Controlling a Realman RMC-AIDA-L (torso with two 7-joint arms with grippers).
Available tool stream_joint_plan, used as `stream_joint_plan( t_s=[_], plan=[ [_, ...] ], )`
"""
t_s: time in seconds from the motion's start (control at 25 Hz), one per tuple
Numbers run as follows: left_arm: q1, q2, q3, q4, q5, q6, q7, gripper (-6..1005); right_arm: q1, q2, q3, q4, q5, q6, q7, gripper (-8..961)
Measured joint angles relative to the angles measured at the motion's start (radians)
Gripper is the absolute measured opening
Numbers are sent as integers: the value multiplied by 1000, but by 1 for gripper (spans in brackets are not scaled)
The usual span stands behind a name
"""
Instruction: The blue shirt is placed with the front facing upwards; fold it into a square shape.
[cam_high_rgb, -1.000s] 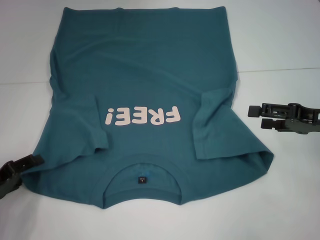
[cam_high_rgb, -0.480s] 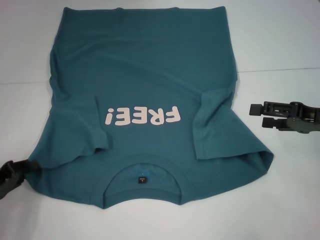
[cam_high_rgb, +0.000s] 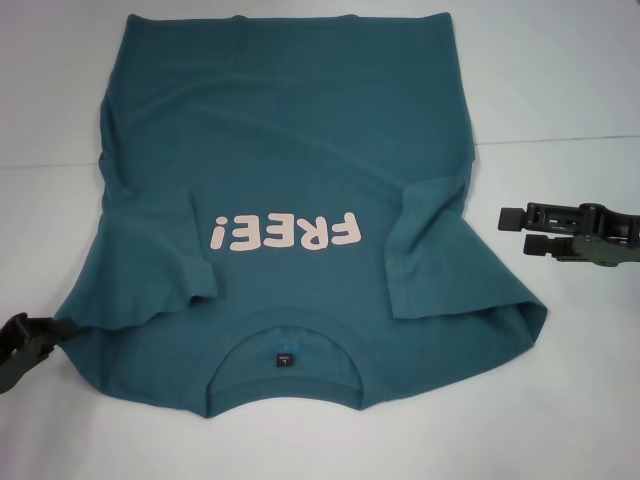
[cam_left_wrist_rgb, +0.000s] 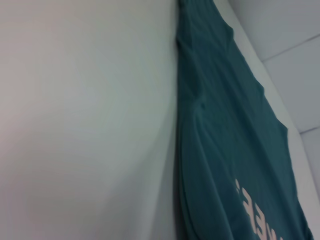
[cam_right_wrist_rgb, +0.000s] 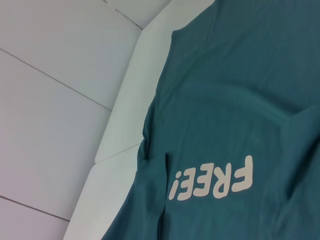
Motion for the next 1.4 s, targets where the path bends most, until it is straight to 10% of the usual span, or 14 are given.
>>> stream_joint_plan(
  t_s=[0.6,1.4],
  plan=[
    [-6,15,-6,7,-8,107,28,27,40,-62,1,-24,-229,-1,32,892],
    [-12,12,-5,0,-9,88,27,26,118,-47,-10,97,-395,171,159,884]
  ],
)
